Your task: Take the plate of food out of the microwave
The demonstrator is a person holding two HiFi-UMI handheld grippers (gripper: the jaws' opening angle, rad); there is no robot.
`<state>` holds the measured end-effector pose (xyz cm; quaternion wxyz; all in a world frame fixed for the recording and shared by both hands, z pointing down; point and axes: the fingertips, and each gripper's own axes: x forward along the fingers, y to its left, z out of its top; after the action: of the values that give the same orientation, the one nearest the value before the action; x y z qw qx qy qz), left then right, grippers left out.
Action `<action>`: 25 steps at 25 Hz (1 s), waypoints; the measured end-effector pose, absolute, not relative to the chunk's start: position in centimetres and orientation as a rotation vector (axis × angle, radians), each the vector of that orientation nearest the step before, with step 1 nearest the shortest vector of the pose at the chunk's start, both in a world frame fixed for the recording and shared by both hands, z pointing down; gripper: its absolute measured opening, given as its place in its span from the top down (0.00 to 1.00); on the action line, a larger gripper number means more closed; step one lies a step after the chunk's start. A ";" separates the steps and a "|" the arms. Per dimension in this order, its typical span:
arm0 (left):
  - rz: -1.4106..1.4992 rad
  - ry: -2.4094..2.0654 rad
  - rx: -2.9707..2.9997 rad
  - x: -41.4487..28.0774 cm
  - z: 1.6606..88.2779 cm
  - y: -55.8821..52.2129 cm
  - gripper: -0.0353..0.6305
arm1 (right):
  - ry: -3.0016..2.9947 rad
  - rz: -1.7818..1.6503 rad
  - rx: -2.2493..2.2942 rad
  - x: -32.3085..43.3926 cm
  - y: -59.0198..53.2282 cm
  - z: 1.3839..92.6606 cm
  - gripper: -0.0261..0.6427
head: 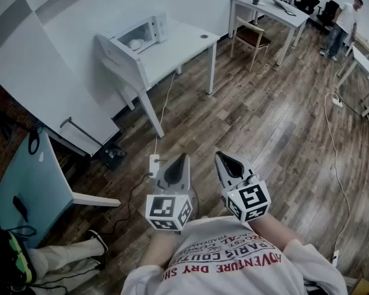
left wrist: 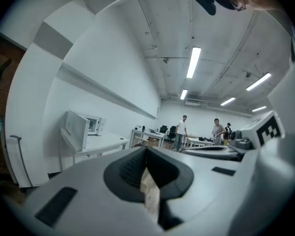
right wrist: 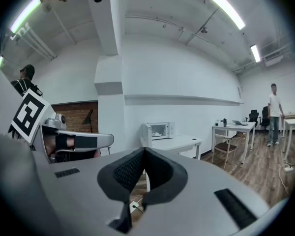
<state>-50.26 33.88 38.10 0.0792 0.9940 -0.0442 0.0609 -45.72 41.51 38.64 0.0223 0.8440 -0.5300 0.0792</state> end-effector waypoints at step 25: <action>0.221 -0.145 2.917 -47.0 39.6 30.9 0.94 | -1.647 0.170 2.495 -43.7 37.3 39.8 0.95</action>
<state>-47.03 30.90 39.63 0.1062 0.9903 -0.0493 0.0750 -43.75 37.33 39.83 0.0737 0.8310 -0.5484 0.0565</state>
